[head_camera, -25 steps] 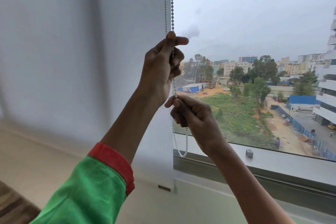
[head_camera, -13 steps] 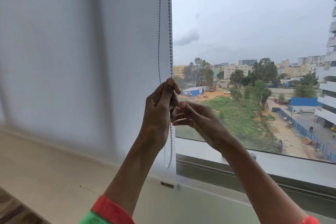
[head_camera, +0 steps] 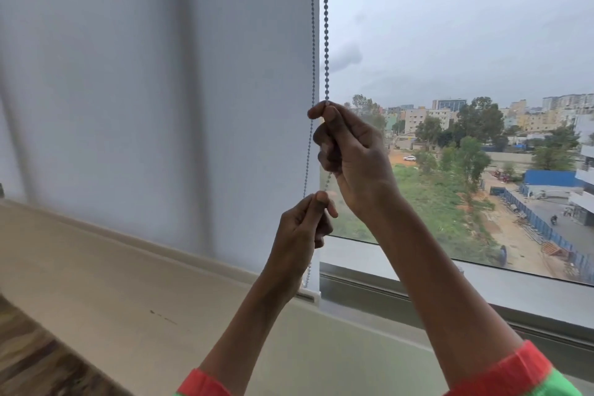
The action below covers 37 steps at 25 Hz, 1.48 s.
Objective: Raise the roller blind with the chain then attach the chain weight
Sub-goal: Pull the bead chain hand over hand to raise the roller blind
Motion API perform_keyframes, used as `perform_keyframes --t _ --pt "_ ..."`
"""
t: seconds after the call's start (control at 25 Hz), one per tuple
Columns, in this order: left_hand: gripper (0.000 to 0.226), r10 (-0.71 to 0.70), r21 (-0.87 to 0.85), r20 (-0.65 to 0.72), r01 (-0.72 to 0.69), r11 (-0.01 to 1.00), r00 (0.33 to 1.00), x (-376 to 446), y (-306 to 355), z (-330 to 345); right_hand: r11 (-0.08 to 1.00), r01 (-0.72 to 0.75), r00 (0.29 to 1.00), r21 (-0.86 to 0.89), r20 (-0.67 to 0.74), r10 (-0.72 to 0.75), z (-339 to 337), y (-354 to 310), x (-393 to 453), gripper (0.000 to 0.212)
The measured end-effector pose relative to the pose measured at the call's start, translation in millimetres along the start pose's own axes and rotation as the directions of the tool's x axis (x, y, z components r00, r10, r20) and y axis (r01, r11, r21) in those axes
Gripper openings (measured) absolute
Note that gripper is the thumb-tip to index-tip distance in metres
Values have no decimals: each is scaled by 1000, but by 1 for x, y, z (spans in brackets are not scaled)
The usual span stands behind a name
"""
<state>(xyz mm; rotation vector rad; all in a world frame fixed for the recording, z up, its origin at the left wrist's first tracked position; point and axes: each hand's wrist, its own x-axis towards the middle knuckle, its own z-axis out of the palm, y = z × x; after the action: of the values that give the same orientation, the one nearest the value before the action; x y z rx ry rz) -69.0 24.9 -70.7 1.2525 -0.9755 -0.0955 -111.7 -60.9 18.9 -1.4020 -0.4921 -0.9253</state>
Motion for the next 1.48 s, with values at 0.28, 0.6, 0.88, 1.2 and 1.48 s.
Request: perform_keyframes --t 0.28,0.6,0.88,1.2,1.48 --pt "41 52 0 -107 -52 999 993 50 55 -13 999 -39 998 -17 47 40 -19 17 -36 19" --pt "28 180 -311 -81 -197 930 980 86 125 24 992 -109 988 -62 101 115 -34 31 -61 19" --pt "28 226 -174 -90 -239 955 970 64 92 22 956 -235 957 -177 132 260 -58 36 -66 18" --pt "28 91 -169 -41 -97 981 995 20 33 22 975 -202 976 90 101 193 -35 -15 0 39" --pt "28 100 -64 -38 -102 993 994 12 20 11 996 -78 997 53 -14 79 -5 -24 22 20"
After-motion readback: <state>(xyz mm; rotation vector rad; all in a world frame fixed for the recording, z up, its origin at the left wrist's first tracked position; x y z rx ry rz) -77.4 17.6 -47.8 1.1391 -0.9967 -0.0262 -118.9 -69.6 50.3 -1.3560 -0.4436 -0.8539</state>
